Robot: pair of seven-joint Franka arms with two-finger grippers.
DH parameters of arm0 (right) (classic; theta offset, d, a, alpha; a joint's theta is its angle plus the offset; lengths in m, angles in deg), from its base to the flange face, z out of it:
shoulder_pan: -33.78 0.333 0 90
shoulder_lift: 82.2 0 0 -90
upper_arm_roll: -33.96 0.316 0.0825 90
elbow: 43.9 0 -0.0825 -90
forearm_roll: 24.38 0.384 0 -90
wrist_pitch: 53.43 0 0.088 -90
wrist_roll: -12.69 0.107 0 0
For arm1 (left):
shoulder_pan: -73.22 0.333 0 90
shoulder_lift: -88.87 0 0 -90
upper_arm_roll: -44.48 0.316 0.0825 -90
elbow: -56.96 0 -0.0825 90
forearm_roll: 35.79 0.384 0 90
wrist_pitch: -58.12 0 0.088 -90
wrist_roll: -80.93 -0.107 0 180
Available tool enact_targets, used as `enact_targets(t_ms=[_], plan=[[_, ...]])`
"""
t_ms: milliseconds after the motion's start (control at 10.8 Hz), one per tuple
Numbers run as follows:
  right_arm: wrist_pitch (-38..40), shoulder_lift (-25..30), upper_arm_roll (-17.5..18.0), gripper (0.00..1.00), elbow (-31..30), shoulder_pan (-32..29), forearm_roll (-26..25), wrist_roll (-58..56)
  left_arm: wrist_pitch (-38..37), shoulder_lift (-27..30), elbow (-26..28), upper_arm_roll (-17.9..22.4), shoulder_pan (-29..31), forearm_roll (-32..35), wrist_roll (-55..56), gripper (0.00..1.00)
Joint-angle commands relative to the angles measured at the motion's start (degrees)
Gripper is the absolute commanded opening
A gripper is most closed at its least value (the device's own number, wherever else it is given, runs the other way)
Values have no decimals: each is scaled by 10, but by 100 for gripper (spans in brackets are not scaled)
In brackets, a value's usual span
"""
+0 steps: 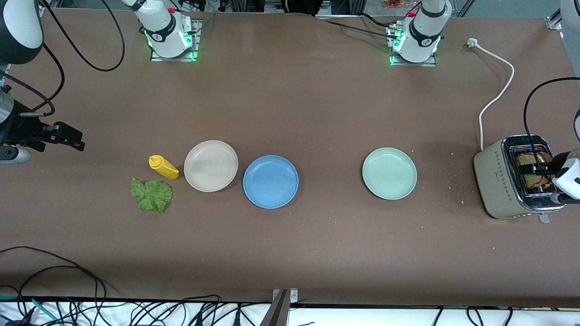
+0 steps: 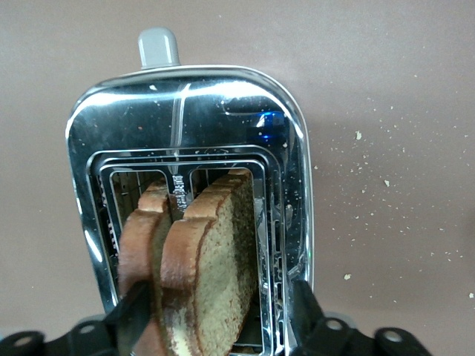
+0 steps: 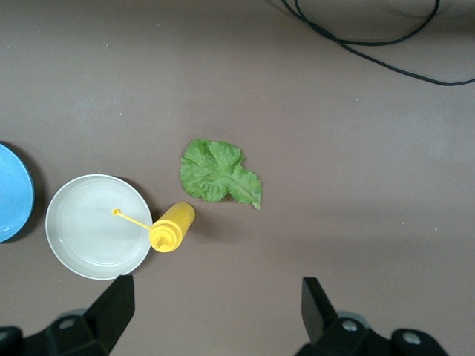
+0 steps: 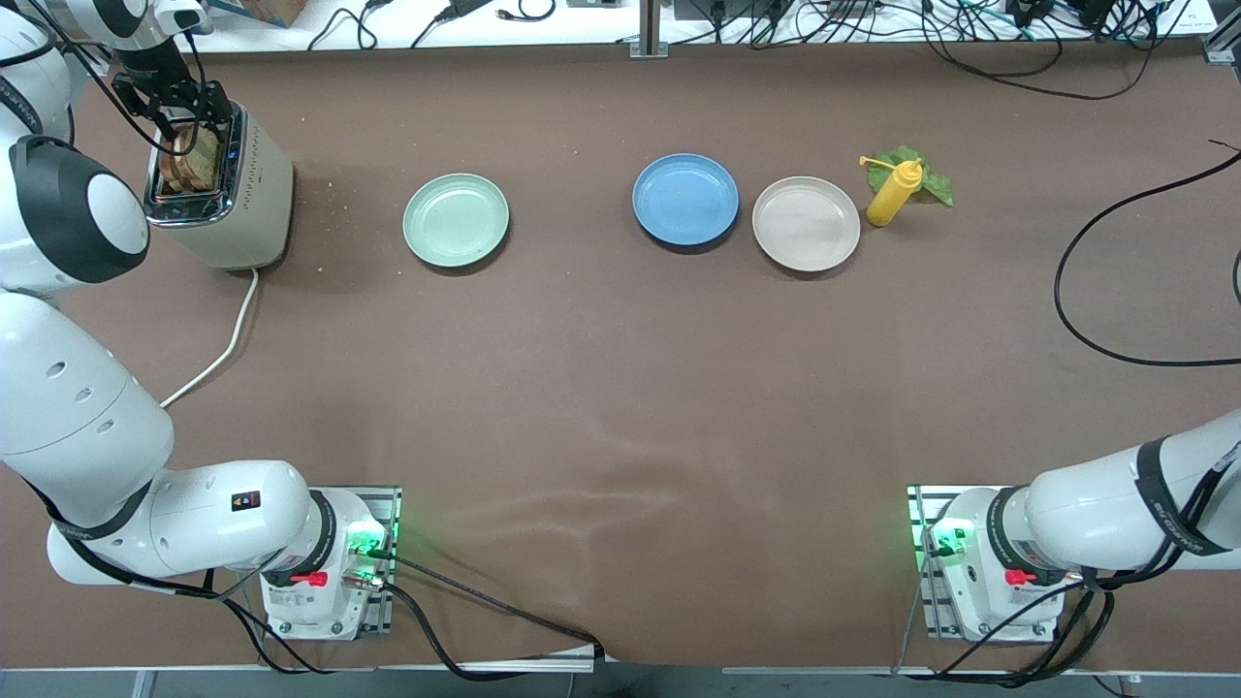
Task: Make sandwich in blue plate with both arms
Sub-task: 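Lower the left gripper into the toaster and grasp a bread slice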
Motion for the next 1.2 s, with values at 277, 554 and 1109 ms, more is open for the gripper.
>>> enact_targets(t_ms=[277,554,1109], plan=[[2,6,2,100,3,0,-5,-1,-7,-11,-7,-4,9,11,-12,7],[2,7,5,100,3,1,-5,-1,-7,-8,-14,-4,9,12,-10,0],[1,7,5,100,3,0,-5,-1,-100,11,-89,-7,2,12,-9,0]])
